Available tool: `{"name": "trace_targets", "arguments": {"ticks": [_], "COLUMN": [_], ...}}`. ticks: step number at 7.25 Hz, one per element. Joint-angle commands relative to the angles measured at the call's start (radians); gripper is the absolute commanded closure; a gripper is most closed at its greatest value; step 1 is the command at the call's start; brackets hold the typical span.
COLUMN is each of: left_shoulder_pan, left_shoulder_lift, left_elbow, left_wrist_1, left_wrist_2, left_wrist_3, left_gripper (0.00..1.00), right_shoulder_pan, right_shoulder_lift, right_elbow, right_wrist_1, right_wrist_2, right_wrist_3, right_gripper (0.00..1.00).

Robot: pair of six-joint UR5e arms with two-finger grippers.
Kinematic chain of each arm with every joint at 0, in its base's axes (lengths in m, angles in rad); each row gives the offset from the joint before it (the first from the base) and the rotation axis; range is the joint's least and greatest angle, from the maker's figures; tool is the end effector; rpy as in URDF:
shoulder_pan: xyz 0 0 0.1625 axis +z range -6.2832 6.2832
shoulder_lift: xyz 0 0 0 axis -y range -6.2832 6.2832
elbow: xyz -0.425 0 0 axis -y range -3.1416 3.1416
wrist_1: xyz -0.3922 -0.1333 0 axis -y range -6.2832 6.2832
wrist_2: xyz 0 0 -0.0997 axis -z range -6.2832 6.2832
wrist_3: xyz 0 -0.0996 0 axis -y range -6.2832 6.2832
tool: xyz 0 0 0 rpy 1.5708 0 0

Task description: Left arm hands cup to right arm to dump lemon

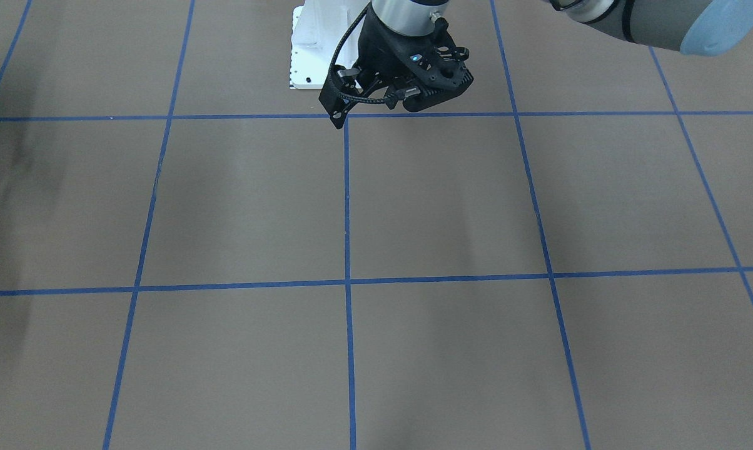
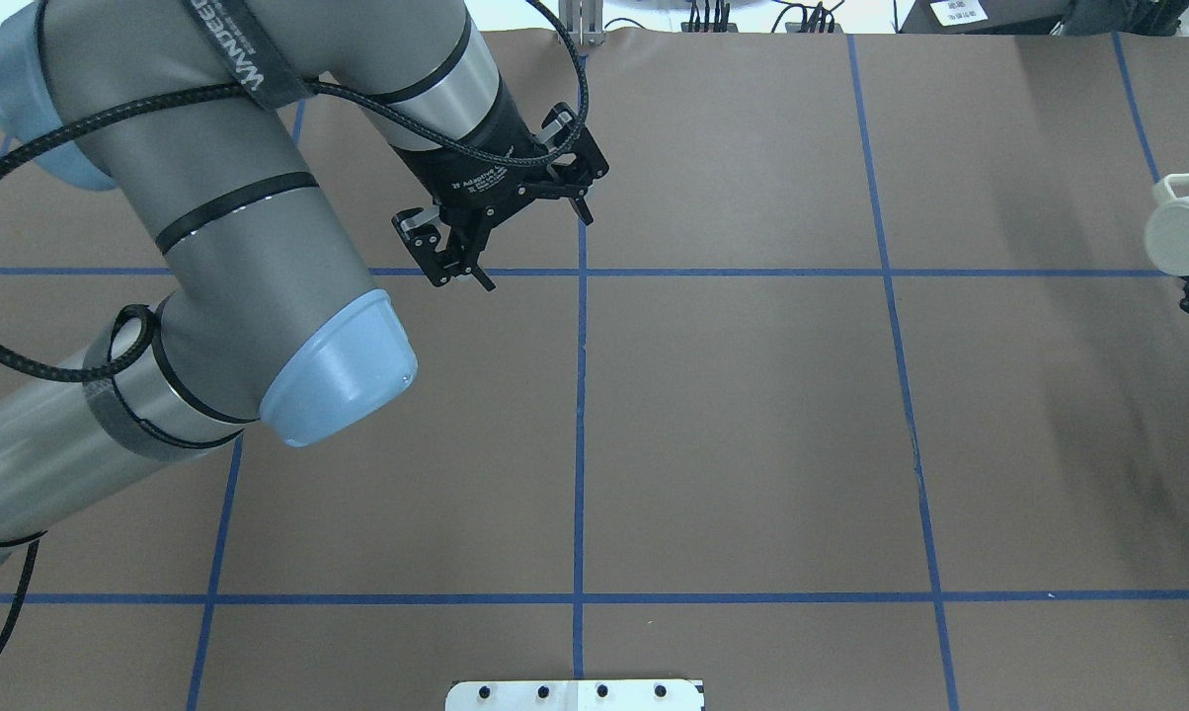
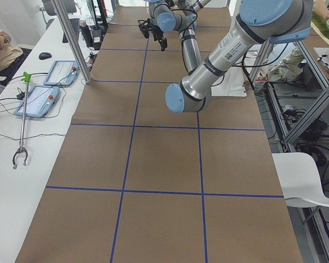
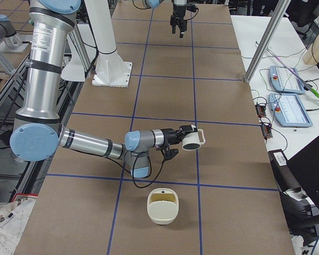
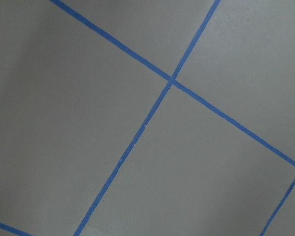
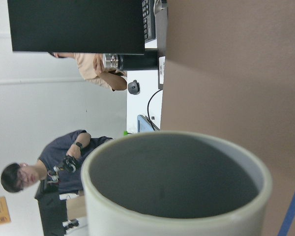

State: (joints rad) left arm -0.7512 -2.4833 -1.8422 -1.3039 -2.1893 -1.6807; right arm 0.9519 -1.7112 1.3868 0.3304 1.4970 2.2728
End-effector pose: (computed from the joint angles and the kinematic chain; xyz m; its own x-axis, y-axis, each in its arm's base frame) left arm 0.3937 -0.4710 0.0295 0.4177 -0.5124 -0.7503 0.2671 0.8586 -0.4376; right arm -0.1239 -0.4164 0.6080 -0.5548 0.3311 0.7633 -0.6506 0.3991 -0.6461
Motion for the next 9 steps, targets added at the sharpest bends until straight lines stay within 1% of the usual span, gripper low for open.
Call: {"name": "trace_targets", "arguments": {"ticks": [1, 2, 3, 4, 5, 6, 7, 8, 9], "left_shoulder_pan": [-0.025, -0.025, -0.026, -0.022, -0.017, -0.016, -0.014, -0.010, 0.009], "left_shoulder_lift": [0.050, 0.069, 0.089, 0.092, 0.090, 0.095, 0.112, 0.115, 0.106], "left_elbow": [-0.003, 0.004, 0.004, 0.021, 0.020, 0.014, 0.011, 0.014, 0.018], "left_wrist_1": [-0.002, -0.002, -0.003, -0.008, -0.011, -0.018, -0.035, -0.043, -0.043], "left_wrist_2": [0.000, -0.001, 0.000, 0.063, 0.083, 0.085, 0.089, 0.088, 0.086], "left_wrist_3": [0.033, 0.050, 0.050, 0.053, 0.100, 0.154, 0.162, 0.165, 0.154], "left_gripper": [0.00, 0.00, 0.00, 0.00, 0.00, 0.00, 0.00, 0.00, 0.00], "right_shoulder_pan": [-0.067, -0.149, -0.273, -0.377, -0.465, -0.528, -0.597, -0.658, -0.700], "right_shoulder_lift": [0.196, 0.281, 0.362, 0.446, 0.517, 0.571, 0.635, 0.706, 0.758], "right_elbow": [0.015, 0.026, 0.026, 0.029, 0.043, 0.081, 0.107, 0.106, 0.107], "right_wrist_1": [-0.257, -0.357, -0.446, -0.576, -0.696, -0.863, -1.036, -1.158, -1.286], "right_wrist_2": [-0.047, -0.123, -0.267, -0.423, -0.546, -0.636, -0.731, -0.824, -0.895], "right_wrist_3": [-0.357, -0.468, -0.610, -0.722, -0.754, -0.803, -0.826, -0.828, -0.828], "right_gripper": [0.83, 0.82, 0.82, 0.82, 0.82, 0.82, 0.82, 0.81, 0.81]}}
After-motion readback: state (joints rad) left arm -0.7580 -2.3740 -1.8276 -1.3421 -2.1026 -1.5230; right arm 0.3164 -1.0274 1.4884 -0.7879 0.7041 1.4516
